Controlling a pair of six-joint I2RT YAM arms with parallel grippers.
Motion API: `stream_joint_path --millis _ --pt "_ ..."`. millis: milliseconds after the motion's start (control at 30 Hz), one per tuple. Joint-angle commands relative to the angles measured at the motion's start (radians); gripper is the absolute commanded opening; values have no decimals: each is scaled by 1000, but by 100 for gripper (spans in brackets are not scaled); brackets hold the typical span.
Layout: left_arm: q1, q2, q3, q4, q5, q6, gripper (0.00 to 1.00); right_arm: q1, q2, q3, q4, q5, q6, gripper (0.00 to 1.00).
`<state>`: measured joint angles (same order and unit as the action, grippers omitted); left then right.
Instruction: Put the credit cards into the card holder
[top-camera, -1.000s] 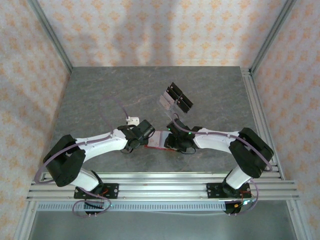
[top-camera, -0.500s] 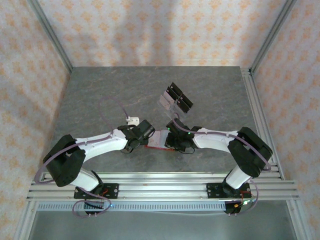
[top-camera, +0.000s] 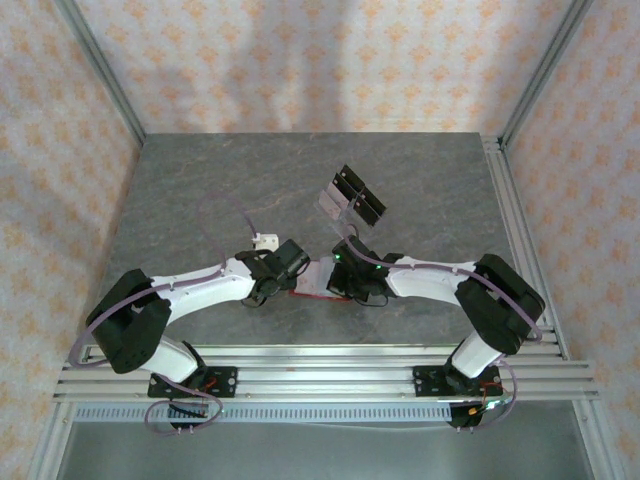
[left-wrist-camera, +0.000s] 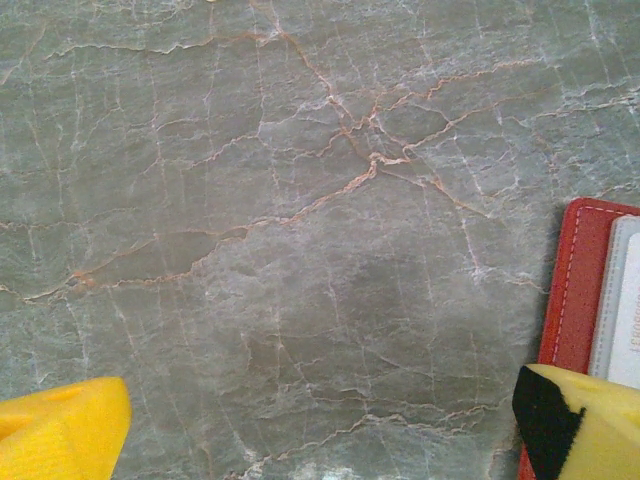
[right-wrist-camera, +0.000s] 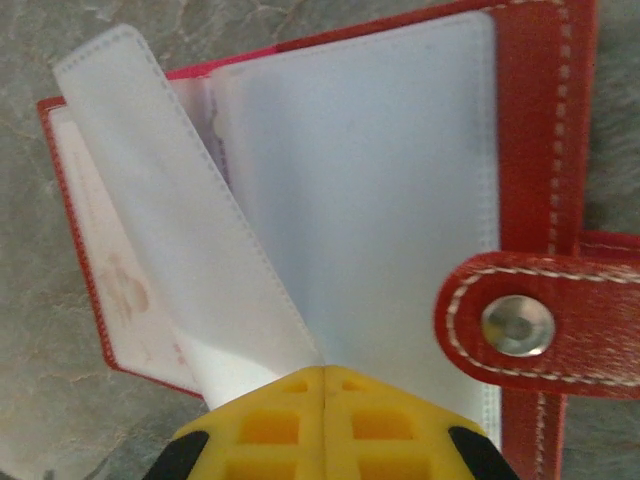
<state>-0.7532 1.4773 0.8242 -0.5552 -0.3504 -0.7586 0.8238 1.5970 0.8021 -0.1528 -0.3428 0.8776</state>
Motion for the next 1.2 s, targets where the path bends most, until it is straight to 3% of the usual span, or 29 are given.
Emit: stream_joint_path --millis 0,533,667,800,1033,1167 --pt "-6 -26 18 -17 -56 1 100 -3 -2 54 33 -31 -43 0" --pt "-6 -131 7 -83 -121 -75 100 8 187 271 47 -128 -87 0" --pt "-6 -185 -1 -110 -148 -97 100 11 267 342 64 -149 -80 19" --pt "-6 -210 4 -134 -156 -98 100 11 311 386 86 -181 -72 31" --pt "-5 -211 9 -142 -151 -87 100 11 171 311 92 -158 -83 43" --pt "-3 -170 27 -131 -131 -74 100 10 111 243 72 -115 -86 44"
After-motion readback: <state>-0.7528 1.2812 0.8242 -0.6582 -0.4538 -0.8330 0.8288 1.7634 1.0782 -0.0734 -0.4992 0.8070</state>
